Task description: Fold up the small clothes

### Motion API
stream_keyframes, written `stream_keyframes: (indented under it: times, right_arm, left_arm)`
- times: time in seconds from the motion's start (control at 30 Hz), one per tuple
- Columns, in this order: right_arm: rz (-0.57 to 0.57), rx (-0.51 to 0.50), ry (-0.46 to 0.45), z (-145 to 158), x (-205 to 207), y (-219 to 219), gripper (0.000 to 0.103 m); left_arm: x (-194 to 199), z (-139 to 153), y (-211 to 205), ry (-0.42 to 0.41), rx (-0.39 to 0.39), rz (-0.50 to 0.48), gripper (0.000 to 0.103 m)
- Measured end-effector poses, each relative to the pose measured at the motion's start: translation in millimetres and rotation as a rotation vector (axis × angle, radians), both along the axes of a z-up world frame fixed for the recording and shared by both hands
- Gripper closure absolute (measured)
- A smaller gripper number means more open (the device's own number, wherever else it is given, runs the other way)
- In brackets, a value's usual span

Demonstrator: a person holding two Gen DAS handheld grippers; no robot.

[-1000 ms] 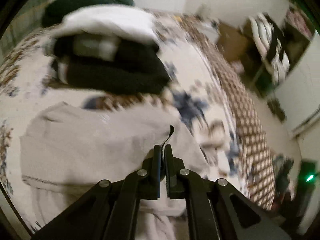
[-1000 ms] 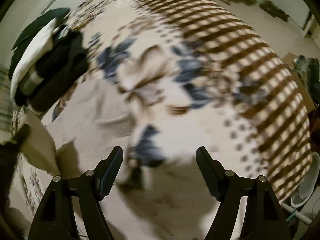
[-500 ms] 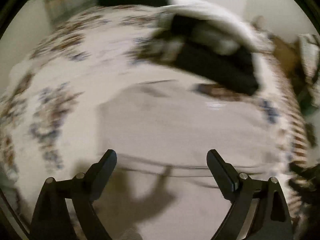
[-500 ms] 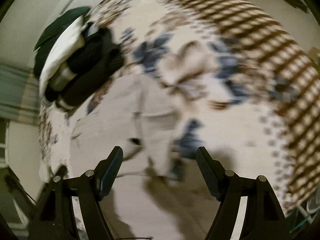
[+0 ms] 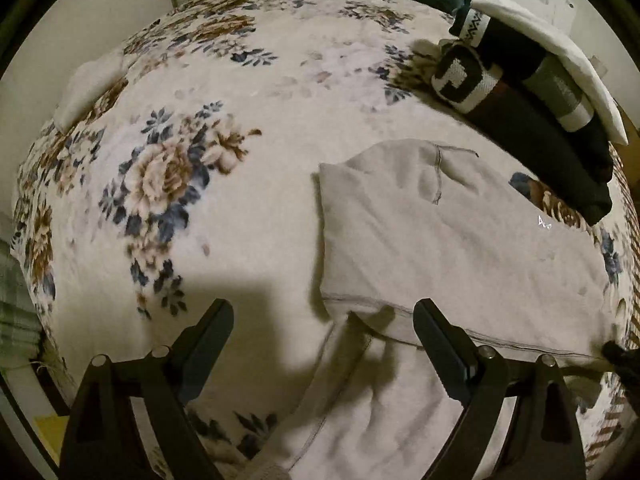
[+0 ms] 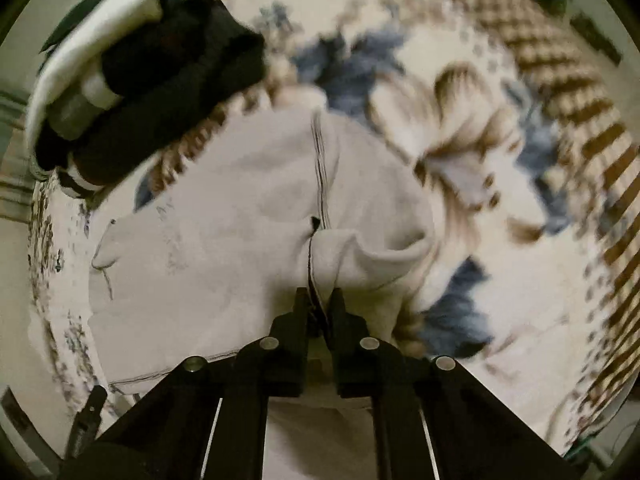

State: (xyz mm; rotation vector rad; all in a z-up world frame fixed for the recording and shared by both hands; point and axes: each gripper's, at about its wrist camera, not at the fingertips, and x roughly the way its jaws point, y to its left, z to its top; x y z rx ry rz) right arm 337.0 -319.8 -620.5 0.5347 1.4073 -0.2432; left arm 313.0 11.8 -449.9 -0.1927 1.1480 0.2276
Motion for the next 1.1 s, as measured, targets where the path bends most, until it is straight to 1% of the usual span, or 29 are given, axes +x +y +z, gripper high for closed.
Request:
stream_keyframes:
  times: [0.13,0.2,0.27,0.33,0.43,0.47,0.5,0.53,0.57,0.6,0.63,0.7,0.77,0.8,0.83,0.87,0.9,0.93,0.97,1.0,1.03,1.1]
  right_arm:
    - [0.033,-0.072,-0.075,29.6,-4.0,5.7,0.094]
    - [0.046,-0.093,-0.09,38.4,-6.1,4.7,0.094]
    - [0.041,-0.099,-0.087,40.9,-9.3,-2.2,0.094]
    - [0.028,-0.096,-0.07,33.0,-11.5,-11.6,0.094]
    - [0.002,-0.065,-0.025,11.4,-15.7,-31.1,0.093]
    - [0.015,-0.043,0.009,0.3,-14.8,-34.2,0.093]
    - [0.012,-0.011,0.046,-10.4,-14.9,-38.6,0.088]
    - [-0.01,0.022,0.054,-14.4,-16.5,-43.6,0.081]
    - [-0.031,0.041,0.054,-14.9,-18.4,-48.2,0.077]
    - [-0.056,0.051,0.043,-11.2,-20.6,-53.6,0.064]
    - [-0.07,0.048,0.026,-6.1,-22.3,-57.2,0.056]
    - [-0.09,0.053,-0.035,7.2,-25.3,-62.5,0.056]
    - [-0.071,0.06,-0.054,9.7,-23.9,-60.8,0.056]
    - [-0.044,0.059,-0.041,4.9,-22.0,-57.2,0.056]
    - [-0.019,0.044,-0.007,-4.5,-20.2,-53.2,0.056]
    - [-0.002,0.032,0.027,-13.0,-18.4,-50.9,0.056]
    - [0.016,0.015,0.084,-27.4,-17.1,-48.1,0.056]
    - [0.017,0.02,0.129,-38.8,-16.4,-47.4,0.056]
    - [0.01,0.037,0.137,-41.6,-15.1,-48.3,0.056]
    - [-0.004,0.05,0.127,-37.5,-14.2,-50.8,0.056]
    - [-0.007,0.056,0.109,-30.6,-12.9,-52.5,0.056]
    - [-0.021,0.061,0.064,-11.3,-10.8,-58.3,0.055]
  left_arm:
    - [2.4,4.6,7.1,-0.009,-0.005,0.018,0.011]
    - [4.5,5.6,9.5,-0.012,-0.003,0.023,0.011]
    - [7.1,5.3,10.8,-0.013,0.0,0.025,0.011]
    - [12.0,3.2,10.1,-0.012,0.005,0.02,0.011]
    - [20.7,-0.7,7.2,-0.011,0.024,0.005,0.011]
    - [24.0,-2.3,6.3,-0.007,0.029,0.001,0.011]
    - [26.5,-3.0,5.8,-0.005,0.03,-0.002,0.011]
    - [29.7,-2.8,4.9,-0.008,0.03,-0.006,0.011]
    - [31.6,-2.1,3.8,-0.012,0.035,-0.011,0.011]
    - [34.7,-1.0,1.3,-0.02,0.048,-0.023,0.011]
    - [37.3,-0.7,-1.3,-0.023,0.057,-0.033,0.011]
    - [44.1,-2.0,-6.8,-0.029,0.079,-0.053,0.011]
    - [52.4,-9.6,-12.4,-0.02,0.104,-0.082,0.011]
    - [57.7,-18.4,-16.3,0.006,0.125,-0.104,0.011]
    - [64.5,-33.0,-20.4,0.052,0.141,-0.128,0.011]
    - [68.4,-44.9,-22.0,0.09,0.139,-0.145,0.011]
    - [71.8,-55.7,-22.9,0.13,0.13,-0.16,0.011]
    - [73.7,-60.7,-21.8,0.155,0.115,-0.167,0.011]
    - [73.1,-57.8,-20.5,0.149,0.104,-0.169,0.011]
    - [72.3,-50.8,-19.7,0.133,0.098,-0.176,0.011]
    - [71.5,-40.8,-20.0,0.118,0.096,-0.189,0.011]
    - [71.6,-20.1,-21.6,0.082,0.064,-0.215,0.011]
